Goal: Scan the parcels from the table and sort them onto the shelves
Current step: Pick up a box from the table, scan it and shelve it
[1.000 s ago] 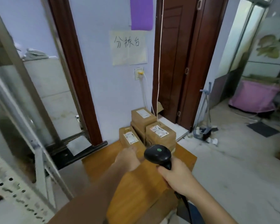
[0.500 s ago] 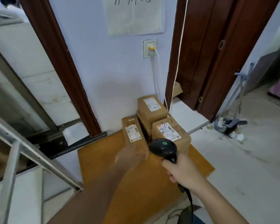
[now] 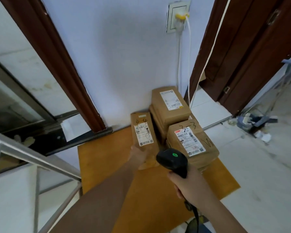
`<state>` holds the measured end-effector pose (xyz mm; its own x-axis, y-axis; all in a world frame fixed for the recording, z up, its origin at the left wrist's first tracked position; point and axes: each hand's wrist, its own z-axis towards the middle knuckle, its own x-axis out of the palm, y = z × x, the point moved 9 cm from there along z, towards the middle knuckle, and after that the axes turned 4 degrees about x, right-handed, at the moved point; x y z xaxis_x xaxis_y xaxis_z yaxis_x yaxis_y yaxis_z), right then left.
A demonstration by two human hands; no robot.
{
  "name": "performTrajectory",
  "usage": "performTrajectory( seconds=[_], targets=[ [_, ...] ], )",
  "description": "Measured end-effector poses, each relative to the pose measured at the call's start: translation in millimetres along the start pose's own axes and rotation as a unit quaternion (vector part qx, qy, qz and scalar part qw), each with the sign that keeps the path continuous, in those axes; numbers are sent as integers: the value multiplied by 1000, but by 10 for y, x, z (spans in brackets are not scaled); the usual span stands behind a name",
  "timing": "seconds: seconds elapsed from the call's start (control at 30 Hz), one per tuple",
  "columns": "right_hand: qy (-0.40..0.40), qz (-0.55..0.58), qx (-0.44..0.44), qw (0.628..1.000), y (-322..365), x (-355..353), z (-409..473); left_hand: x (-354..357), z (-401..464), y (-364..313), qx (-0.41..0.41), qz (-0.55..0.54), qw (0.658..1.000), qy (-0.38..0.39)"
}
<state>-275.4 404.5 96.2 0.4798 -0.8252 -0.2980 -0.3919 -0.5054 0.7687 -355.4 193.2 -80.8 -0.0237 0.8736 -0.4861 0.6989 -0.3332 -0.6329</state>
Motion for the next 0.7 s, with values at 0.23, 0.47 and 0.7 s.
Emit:
performTrajectory(
  seconds=[0.23,0.47,0.7],
  targets=[
    [3,7,43,999,-145,14,281,238,559,336,-42,-191,980,48],
    [-6,43,114,993,-295,-15,438,384,585,569,-83,-236,967,44],
    [-12,46,124,991,-281,-39,518,398,630,386,-122,-195,973,23]
  ],
)
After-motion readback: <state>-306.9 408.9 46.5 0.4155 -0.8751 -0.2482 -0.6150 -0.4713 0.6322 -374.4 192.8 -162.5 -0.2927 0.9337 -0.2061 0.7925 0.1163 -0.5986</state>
